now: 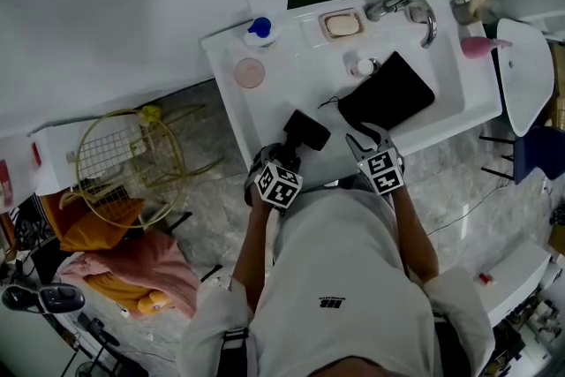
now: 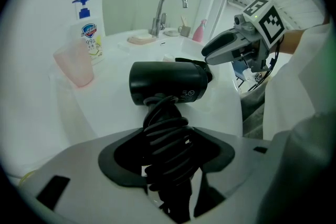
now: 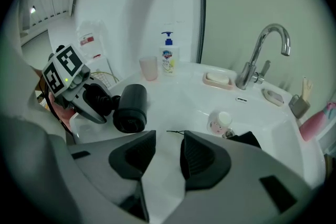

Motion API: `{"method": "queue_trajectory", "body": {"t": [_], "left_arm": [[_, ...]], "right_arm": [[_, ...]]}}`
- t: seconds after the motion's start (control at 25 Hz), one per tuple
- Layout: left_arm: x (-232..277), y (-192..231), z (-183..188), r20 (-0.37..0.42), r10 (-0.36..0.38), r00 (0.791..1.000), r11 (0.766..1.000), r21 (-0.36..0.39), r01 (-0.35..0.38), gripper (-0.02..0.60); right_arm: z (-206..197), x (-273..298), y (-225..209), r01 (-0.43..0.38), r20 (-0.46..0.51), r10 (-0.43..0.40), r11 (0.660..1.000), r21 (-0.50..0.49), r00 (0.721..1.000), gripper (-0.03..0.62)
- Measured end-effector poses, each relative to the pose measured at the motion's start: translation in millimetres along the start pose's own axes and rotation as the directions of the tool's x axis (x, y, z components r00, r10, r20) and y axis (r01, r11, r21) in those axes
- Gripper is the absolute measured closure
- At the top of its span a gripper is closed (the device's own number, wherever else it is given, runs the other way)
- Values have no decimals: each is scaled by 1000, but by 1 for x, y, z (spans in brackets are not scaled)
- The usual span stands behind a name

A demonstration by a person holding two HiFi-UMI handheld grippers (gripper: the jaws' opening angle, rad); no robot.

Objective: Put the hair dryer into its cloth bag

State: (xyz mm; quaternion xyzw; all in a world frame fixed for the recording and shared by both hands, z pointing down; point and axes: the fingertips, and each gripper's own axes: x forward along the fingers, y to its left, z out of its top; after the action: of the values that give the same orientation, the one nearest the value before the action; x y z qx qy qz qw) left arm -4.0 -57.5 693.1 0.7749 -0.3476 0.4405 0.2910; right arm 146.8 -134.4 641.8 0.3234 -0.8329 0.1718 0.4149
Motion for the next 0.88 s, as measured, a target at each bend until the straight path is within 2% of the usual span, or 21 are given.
{"method": "queue_trajectory", "body": {"t": [0.2, 0.44, 0.68, 0.88], "left_arm": [[7, -4, 12, -18, 5, 1000, 1000, 21, -5, 304], [11, -11, 24, -45, 26, 999, 1000, 0, -26, 304], [15, -18, 31, -75, 49, 996, 998, -41, -52, 304], [19, -24, 38, -91, 57, 994, 996, -65, -63, 304]], "right_arm": [[-20, 7, -27, 4, -55, -5, 1000, -14, 998, 418], [-44, 22, -47, -56, -170, 33, 990, -128, 985, 418], [-68, 39, -51, -188, -313, 111, 956, -227, 943, 442], [-86, 50, -52, -287, -410, 167, 924, -251, 897, 448]]}}
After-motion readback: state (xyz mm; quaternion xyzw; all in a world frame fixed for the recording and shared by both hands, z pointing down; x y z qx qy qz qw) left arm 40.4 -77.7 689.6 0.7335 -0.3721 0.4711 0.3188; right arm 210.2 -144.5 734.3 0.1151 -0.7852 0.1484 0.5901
